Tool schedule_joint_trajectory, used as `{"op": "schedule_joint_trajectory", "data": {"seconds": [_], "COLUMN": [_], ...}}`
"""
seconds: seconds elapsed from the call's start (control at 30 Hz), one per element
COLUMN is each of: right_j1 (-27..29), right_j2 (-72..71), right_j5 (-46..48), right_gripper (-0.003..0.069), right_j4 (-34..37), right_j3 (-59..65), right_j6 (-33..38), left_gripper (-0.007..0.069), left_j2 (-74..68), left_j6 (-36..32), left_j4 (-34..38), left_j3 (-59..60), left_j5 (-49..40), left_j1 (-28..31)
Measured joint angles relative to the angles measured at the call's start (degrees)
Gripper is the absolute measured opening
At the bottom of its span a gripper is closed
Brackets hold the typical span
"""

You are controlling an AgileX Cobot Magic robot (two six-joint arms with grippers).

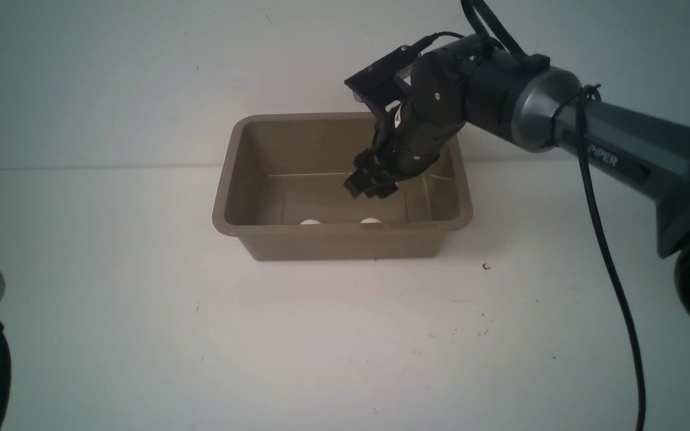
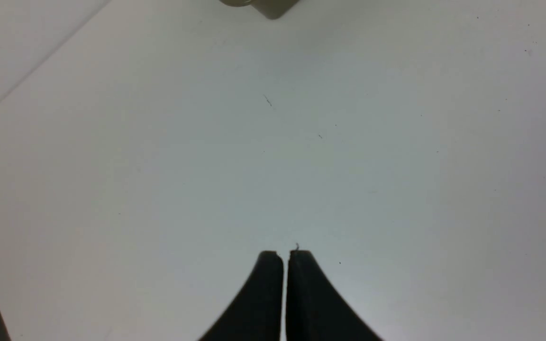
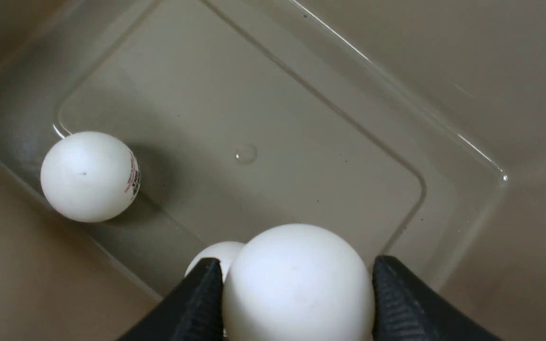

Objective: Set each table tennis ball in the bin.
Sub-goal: Use the right arm to put the table tennis ball into the box

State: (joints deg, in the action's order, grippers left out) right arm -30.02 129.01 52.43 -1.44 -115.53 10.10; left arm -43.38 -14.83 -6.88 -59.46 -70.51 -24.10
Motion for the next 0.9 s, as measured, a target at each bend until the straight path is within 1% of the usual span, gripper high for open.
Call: {"op": "schedule_joint_trajectory", "data": {"seconds": [0.73,0.9], "right_j1": [0.0,0.0], "right_j2": [0.0,0.0], "right_j5": [0.9,0.9], "right_gripper": [0.0378,0.0396], "right_j4": [0.0,0.0], "right_j3": [0.0,0.0], "right_j6": [-0.3,-0.3], "left_gripper": [-0.0004,-0.0004], "left_j2": [0.0,0.0], "left_j6": [0.0,0.0], "left_j4": [0.0,0.0], "left_j3": [0.0,0.0], "left_j5": [-0.2,-0.2], "left_j1": [0.0,0.0]}}
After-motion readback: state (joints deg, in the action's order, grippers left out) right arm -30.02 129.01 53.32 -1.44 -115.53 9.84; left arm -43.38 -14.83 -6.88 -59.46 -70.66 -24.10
